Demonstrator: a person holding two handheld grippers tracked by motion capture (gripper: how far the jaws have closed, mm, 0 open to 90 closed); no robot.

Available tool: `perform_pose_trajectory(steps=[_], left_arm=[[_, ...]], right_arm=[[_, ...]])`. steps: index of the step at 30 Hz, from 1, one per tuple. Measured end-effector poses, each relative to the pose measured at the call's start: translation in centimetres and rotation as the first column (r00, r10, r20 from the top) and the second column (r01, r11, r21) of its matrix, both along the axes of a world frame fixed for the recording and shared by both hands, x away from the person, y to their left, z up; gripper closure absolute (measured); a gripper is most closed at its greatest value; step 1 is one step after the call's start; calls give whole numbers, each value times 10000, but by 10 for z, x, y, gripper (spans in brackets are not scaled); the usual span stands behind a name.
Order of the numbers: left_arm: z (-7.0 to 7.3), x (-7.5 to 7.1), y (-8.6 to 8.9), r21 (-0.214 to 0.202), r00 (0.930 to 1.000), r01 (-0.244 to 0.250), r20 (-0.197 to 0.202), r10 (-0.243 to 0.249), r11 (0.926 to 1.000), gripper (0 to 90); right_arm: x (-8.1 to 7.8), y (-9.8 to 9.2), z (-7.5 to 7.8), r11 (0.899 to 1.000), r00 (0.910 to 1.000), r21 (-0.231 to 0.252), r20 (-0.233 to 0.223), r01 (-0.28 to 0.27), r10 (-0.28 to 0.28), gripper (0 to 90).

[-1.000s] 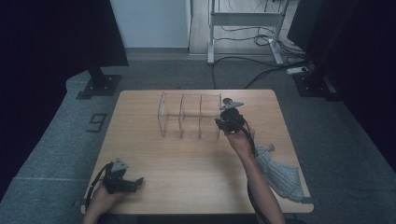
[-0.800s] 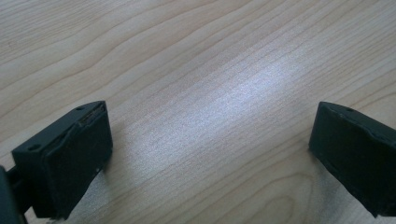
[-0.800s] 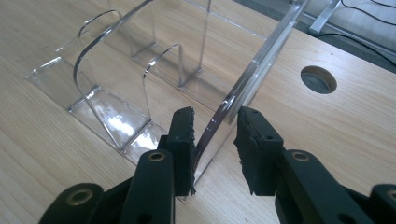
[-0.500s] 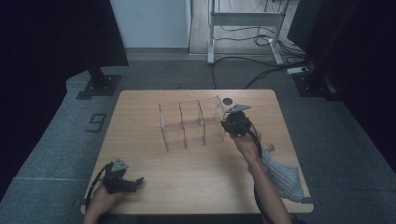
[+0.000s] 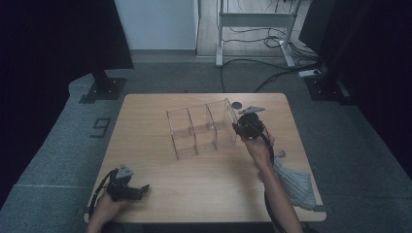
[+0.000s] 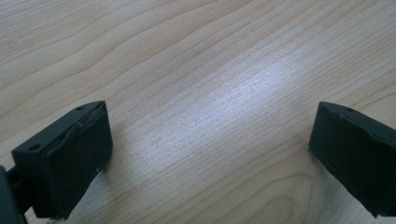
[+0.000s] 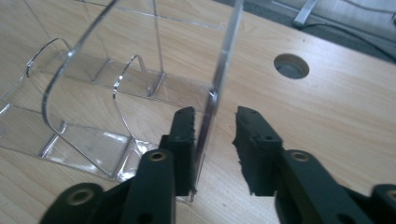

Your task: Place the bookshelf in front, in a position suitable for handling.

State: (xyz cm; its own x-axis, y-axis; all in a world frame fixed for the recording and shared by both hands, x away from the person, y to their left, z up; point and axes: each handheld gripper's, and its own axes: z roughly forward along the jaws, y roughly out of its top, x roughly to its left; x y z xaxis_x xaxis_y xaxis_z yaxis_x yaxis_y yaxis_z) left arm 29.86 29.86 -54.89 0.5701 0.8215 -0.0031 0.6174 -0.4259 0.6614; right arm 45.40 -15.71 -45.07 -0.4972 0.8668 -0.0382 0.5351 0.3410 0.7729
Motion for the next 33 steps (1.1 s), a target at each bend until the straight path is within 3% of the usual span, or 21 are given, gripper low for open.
perform_pose_trajectory(steps=[2,5,10,19,27,33], left_arm=[[0,0,0,-1,10000,-2,0,2,10000,0],[0,0,0,-5,10000,-7,2,7,10000,0],[0,0,0,-2,10000,-4,-1,4,10000,0],[0,0,0,-1,10000,8,-5,-8,10000,0],[0,1,-1,11,10000,24,-16,-24,10000,0],[4,2,-2,161,9996,-86,-257,90,9998,30]], right_arm=[[-1,3,2,9999,9999,-128,79,-97,98,754],[-1,6,4,9989,9999,-441,28,-168,170,782],[0,2,3,9998,9997,-47,-166,-194,194,813],[-2,1,3,9993,9991,31,-209,-368,368,834],[-5,1,3,9958,9956,204,-279,-893,898,867],[-11,3,3,9913,9911,151,-225,-1310,1313,866]])
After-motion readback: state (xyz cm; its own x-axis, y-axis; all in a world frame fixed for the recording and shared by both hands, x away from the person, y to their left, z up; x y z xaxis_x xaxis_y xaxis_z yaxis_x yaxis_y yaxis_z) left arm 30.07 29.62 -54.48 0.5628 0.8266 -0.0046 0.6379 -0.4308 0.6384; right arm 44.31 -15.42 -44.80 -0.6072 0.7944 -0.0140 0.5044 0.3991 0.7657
